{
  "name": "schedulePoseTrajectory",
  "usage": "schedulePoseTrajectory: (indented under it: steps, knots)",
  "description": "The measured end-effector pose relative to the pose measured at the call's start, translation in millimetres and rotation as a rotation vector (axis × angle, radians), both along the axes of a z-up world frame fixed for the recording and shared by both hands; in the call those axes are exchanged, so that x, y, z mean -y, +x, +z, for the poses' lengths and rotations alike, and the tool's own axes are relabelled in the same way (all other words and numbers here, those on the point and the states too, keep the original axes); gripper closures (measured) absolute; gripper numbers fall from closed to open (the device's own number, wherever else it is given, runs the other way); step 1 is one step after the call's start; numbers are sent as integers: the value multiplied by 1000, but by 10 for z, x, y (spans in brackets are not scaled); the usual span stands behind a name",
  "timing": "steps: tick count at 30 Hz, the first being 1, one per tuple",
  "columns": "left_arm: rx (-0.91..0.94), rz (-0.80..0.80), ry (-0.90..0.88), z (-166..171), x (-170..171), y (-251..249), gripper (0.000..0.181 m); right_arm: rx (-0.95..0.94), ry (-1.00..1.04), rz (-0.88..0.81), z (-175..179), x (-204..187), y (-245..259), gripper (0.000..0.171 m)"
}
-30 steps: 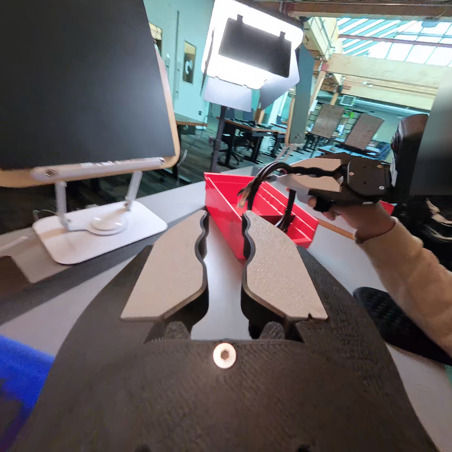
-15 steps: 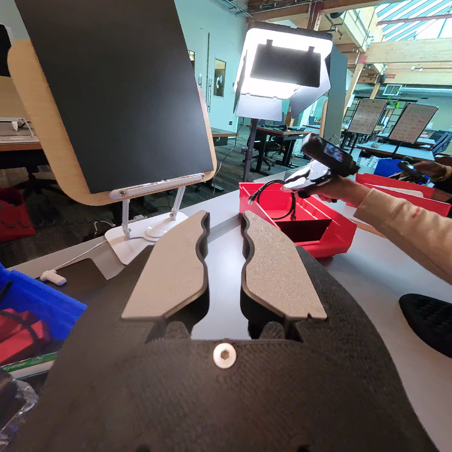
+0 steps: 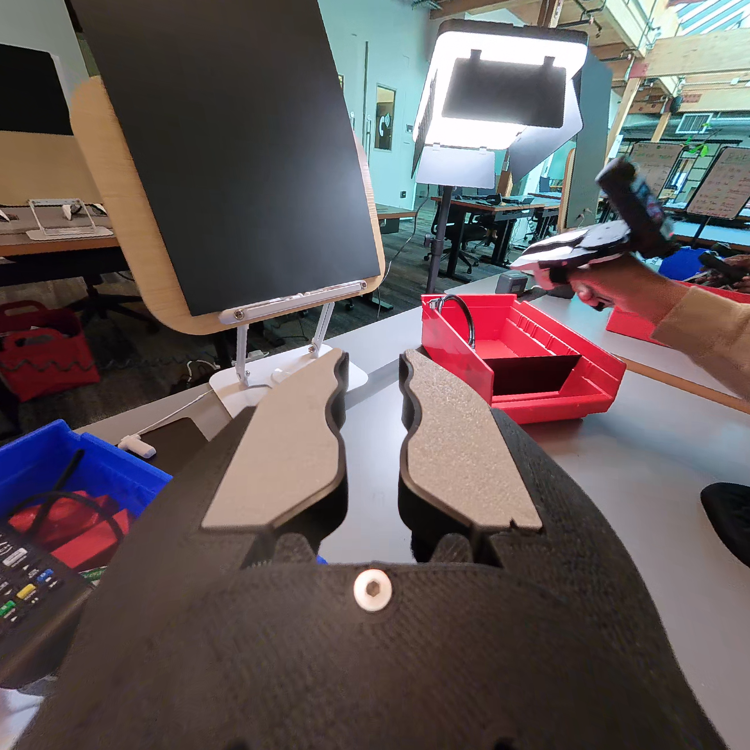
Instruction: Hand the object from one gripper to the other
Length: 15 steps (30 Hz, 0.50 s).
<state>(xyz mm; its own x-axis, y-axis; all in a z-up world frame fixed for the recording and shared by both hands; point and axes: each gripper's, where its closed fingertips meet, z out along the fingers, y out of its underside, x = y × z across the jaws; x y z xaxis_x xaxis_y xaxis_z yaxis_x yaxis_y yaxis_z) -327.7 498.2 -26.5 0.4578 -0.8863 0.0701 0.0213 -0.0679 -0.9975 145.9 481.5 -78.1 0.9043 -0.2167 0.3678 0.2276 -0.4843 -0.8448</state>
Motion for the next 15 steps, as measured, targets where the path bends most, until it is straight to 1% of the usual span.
schedulePoseTrajectory:
  steps: [4,6,9,12,13,15]
  knots:
    - [-28,21,32,8,-5,-24,158,-64,152,145,261,193,-475,134]
    - [-38,37,46,20,-19,-53,158,-113,248,235,341,331,-793,134]
    - [-56,78,81,53,-66,-140,158,-238,421,367,383,599,-1347,136]
    - [-102,159,125,65,-182,-310,158,-388,523,515,235,860,-1991,139]
    - [-117,190,136,69,-227,-383,159,-413,527,567,136,927,-2206,139]
    - [-137,246,145,77,-314,-538,160,-399,507,635,-118,1001,-2545,139]
